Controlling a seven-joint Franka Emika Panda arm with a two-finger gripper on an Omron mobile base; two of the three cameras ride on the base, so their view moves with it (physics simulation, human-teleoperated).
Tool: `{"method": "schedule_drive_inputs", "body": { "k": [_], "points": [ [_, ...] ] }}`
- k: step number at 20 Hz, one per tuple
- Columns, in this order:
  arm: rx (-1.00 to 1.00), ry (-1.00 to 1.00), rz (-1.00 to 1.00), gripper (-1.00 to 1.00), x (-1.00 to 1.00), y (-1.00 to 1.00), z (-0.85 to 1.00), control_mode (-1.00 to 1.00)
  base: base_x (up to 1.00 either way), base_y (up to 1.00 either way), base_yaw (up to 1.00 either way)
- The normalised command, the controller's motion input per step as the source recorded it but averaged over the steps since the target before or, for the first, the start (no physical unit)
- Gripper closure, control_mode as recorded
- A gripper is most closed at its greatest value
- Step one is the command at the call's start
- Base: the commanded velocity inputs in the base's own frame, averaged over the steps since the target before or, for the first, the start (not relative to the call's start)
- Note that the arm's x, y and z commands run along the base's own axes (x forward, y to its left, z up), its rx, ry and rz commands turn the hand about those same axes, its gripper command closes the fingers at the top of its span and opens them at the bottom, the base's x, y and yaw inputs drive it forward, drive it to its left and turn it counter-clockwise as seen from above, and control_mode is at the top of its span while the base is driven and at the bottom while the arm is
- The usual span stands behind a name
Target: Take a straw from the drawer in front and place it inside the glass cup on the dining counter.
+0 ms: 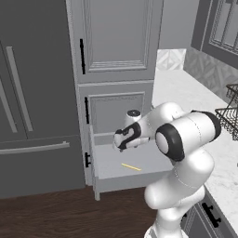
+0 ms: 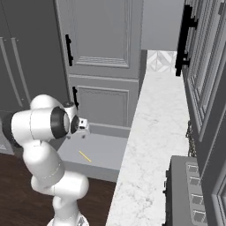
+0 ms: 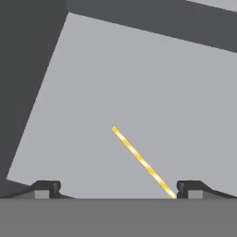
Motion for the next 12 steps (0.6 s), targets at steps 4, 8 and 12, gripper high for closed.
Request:
{"method": "schedule_drive_inputs", "body": {
  "k": [4, 8, 12],
  "points": [
    [0.0, 0.0, 0.28, -1.0, 0.0, 0.0, -0.26, -1.0, 0.0, 0.0, 0.0],
    [0.0, -0.01, 0.28, -1.0, 0.0, -0.06, -0.37, -1.0, 0.0, 0.0, 0.0],
    [-0.07, 0.0, 0.17, -1.0, 0.0, -0.1, -0.3, -1.0, 0.0, 0.0, 0.0]
  ]
}}
